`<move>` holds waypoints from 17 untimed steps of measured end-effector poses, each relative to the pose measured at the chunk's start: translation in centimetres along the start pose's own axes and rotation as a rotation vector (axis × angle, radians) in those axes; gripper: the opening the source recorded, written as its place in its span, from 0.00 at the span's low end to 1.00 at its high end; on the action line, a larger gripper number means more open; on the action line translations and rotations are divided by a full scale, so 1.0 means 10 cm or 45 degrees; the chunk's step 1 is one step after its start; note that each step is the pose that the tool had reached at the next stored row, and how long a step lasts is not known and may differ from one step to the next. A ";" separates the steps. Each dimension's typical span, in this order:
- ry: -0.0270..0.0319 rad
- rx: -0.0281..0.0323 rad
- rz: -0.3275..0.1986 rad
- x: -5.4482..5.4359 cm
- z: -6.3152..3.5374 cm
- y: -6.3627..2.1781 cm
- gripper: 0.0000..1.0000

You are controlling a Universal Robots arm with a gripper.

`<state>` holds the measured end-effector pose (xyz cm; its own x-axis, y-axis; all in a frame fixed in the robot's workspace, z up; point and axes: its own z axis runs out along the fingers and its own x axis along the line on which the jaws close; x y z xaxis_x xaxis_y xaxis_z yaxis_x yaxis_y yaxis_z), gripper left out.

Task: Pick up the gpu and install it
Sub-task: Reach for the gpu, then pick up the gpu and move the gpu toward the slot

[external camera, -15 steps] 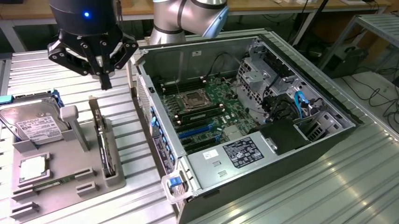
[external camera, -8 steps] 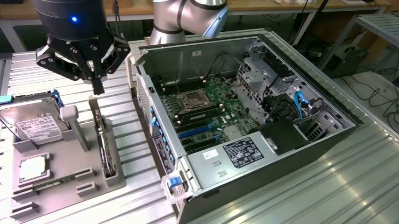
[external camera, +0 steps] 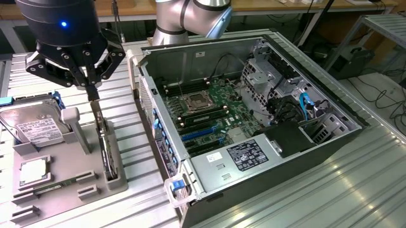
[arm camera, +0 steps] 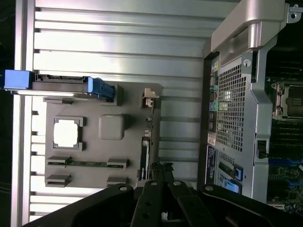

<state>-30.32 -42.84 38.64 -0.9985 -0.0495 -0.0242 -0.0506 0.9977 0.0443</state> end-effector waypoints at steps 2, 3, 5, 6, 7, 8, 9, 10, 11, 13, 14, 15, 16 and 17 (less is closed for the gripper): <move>0.0001 -0.0002 -0.004 0.04 0.002 -0.004 0.11; 0.0002 -0.0002 -0.005 0.06 0.003 -0.006 0.11; 0.0004 -0.0003 -0.009 0.10 0.004 -0.008 0.11; 0.0004 -0.0003 -0.011 0.12 0.005 -0.009 0.11; 0.0005 -0.0007 -0.012 0.14 0.006 -0.010 0.11; 0.0005 -0.0009 -0.013 0.16 0.006 -0.011 0.11; 0.0006 -0.0009 -0.015 0.18 0.005 -0.012 0.11; 0.0008 -0.0010 -0.017 0.19 0.005 -0.014 0.11; 0.0007 -0.0011 -0.018 0.19 0.006 -0.015 0.11; 0.0007 -0.0011 -0.018 0.19 0.005 -0.014 0.11; 0.0007 -0.0011 -0.018 0.19 0.005 -0.014 0.11; 0.0007 -0.0010 -0.018 0.19 0.005 -0.015 0.11; 0.0007 -0.0011 -0.018 0.19 0.005 -0.014 0.11; 0.0007 -0.0011 -0.018 0.19 0.005 -0.015 0.11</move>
<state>-32.20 -43.08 38.54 -0.9977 -0.0636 -0.0243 -0.0646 0.9969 0.0448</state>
